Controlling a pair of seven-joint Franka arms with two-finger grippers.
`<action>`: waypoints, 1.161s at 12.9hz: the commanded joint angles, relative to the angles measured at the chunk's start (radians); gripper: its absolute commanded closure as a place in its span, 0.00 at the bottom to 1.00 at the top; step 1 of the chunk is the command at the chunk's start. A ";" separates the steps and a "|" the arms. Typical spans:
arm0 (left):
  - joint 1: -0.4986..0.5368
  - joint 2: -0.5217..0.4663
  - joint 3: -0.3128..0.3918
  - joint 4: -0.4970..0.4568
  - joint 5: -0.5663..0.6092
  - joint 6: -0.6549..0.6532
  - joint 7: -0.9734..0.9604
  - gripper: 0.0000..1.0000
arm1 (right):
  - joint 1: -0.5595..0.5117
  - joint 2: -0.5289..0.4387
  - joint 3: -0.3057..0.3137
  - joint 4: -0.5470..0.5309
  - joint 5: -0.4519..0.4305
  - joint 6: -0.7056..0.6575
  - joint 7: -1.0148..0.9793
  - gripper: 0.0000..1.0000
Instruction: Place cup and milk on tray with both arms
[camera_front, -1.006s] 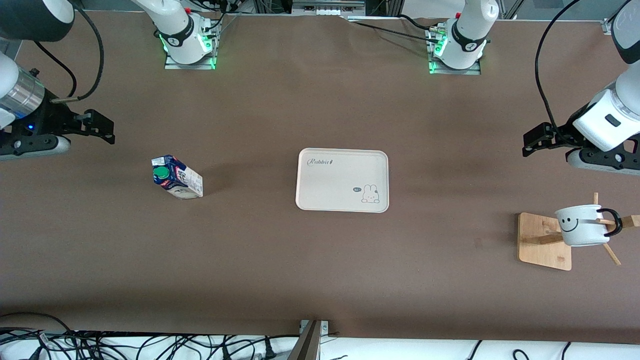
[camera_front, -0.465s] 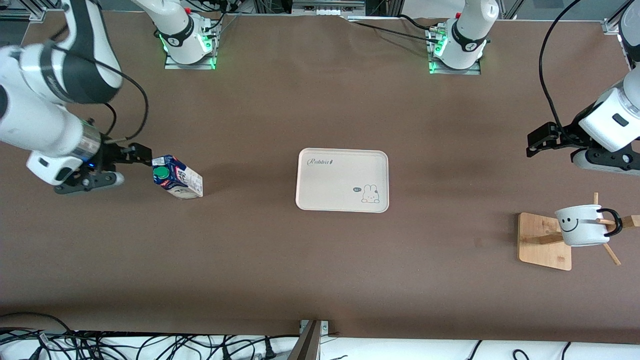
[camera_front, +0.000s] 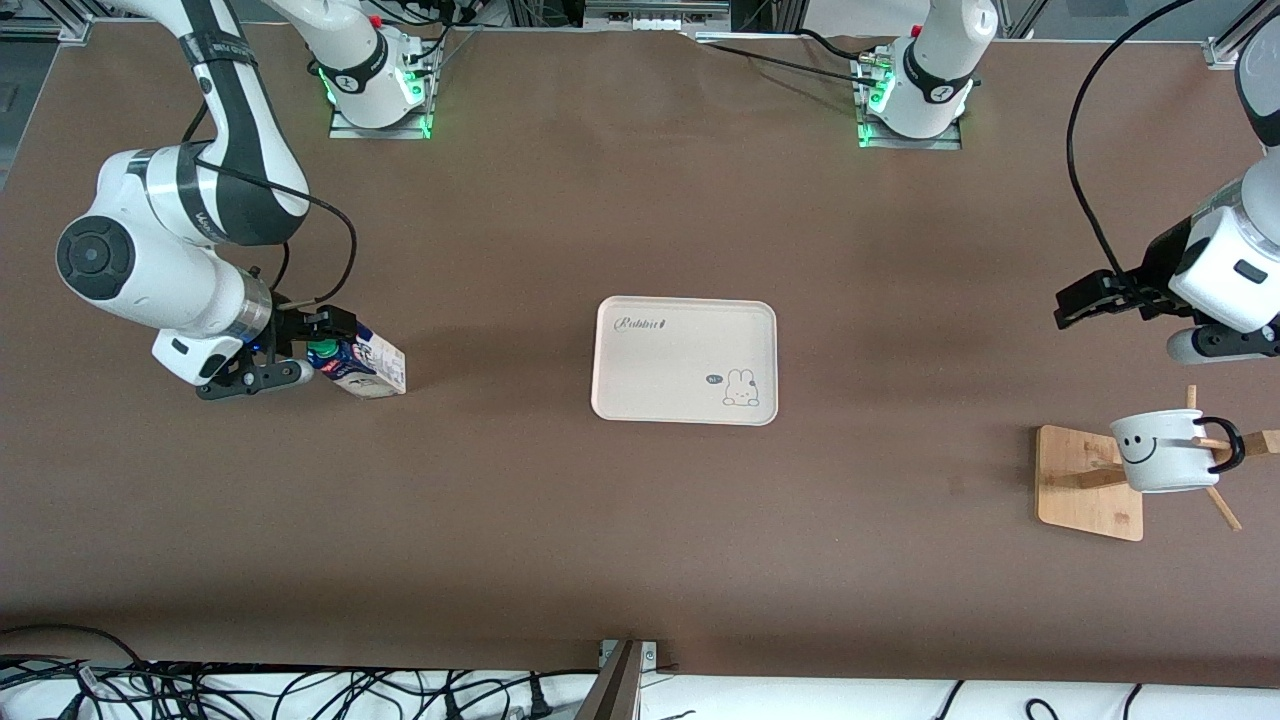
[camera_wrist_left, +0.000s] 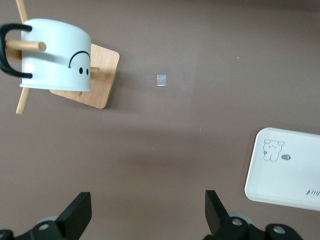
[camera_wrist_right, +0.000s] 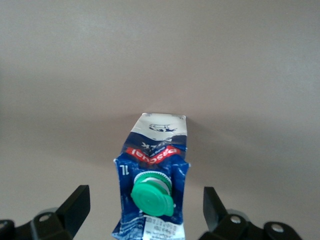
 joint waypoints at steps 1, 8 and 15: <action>0.004 -0.022 -0.001 -0.051 0.025 0.059 -0.138 0.00 | 0.020 -0.016 0.002 -0.059 0.016 0.065 0.020 0.00; 0.036 -0.151 0.000 -0.324 0.027 0.342 -0.270 0.00 | 0.023 0.013 -0.004 -0.088 0.009 0.112 0.015 0.29; 0.082 -0.171 0.003 -0.390 0.085 0.470 -0.386 0.00 | 0.054 0.025 0.007 0.019 0.016 0.046 0.125 0.76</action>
